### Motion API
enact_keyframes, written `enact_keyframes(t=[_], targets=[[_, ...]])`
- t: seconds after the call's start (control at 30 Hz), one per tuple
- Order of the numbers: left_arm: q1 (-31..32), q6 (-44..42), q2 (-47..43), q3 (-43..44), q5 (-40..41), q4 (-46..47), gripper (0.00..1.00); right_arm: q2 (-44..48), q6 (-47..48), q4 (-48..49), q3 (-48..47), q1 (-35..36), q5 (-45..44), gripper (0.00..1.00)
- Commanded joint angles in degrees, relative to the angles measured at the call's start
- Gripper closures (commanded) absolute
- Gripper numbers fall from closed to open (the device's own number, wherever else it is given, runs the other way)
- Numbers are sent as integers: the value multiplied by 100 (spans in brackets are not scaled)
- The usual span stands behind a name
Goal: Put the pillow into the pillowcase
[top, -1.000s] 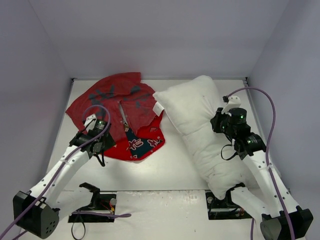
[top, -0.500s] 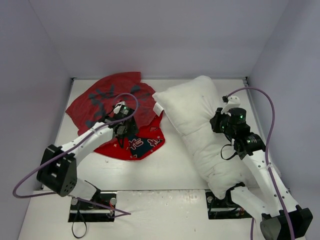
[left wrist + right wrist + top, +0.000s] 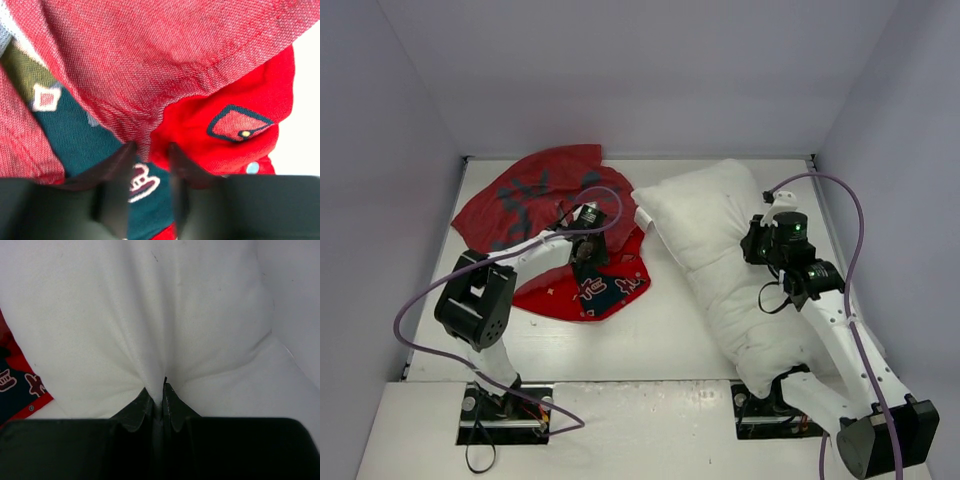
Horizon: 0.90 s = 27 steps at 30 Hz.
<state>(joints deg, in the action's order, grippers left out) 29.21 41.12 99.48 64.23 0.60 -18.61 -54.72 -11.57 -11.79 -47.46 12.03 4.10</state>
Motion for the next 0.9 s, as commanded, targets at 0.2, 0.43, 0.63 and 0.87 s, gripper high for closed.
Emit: enact_keyframes(t=[0.2,0.43,0.63,0.87], targets=[[14,-754,212,757,45,332,100,154,15,19,-220,-43,-84,100],[23,-1625,685,2732,124,209,100,488,32,10,-61,-78,-251,100],[-56,-1757,2204,4676,134,-204,100,1103,523,10,-140,-87,404,100],[-179,-1862,2743,5583,-271,-476,65,1420,893,10,44,-78,2005,100]])
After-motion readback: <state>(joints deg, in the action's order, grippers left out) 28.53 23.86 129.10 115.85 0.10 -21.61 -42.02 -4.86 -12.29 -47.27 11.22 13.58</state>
